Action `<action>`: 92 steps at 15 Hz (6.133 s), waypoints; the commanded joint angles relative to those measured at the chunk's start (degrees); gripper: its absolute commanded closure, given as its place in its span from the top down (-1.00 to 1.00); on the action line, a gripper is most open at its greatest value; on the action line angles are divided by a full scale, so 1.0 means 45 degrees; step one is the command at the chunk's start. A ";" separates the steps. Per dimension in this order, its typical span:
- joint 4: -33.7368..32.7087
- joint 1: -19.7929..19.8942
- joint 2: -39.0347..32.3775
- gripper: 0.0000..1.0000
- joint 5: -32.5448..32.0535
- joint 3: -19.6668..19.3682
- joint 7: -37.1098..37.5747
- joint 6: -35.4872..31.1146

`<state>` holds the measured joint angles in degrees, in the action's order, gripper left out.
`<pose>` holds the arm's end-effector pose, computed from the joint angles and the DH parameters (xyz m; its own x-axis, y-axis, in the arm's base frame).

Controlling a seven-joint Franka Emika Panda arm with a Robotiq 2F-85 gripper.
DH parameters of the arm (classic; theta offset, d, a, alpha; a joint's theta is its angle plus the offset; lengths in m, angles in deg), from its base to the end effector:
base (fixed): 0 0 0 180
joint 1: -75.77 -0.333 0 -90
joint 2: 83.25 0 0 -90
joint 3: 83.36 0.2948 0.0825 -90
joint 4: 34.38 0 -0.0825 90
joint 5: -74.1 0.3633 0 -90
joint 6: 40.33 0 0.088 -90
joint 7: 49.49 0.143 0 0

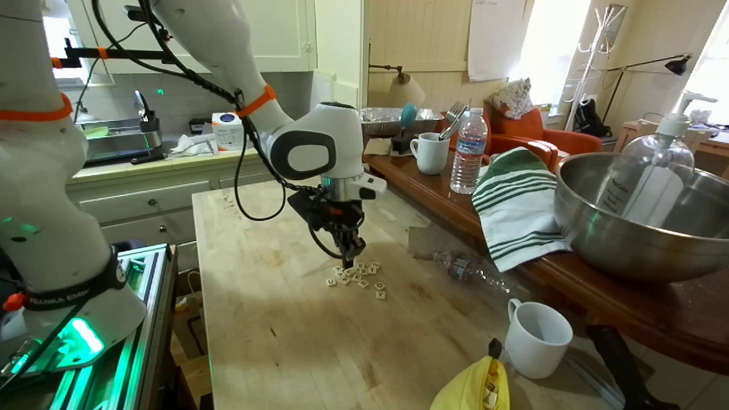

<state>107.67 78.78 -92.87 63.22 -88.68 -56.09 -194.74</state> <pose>0.4655 -0.0664 0.1908 0.9896 0.1418 0.0259 0.1382 -0.9844 0.1086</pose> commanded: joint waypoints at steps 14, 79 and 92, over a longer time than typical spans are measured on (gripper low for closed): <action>-0.0178 0.0156 -0.0969 -1.00 0.0485 0.0540 -0.0821 -0.0855; -0.0208 0.0048 -0.0674 -1.00 -0.2343 -0.0702 -0.0094 -0.0727; -0.0484 -0.0139 -0.1058 -1.00 -0.1321 -0.0095 -0.0059 0.0063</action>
<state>106.11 78.51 -95.89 55.29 -90.51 -56.66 -196.82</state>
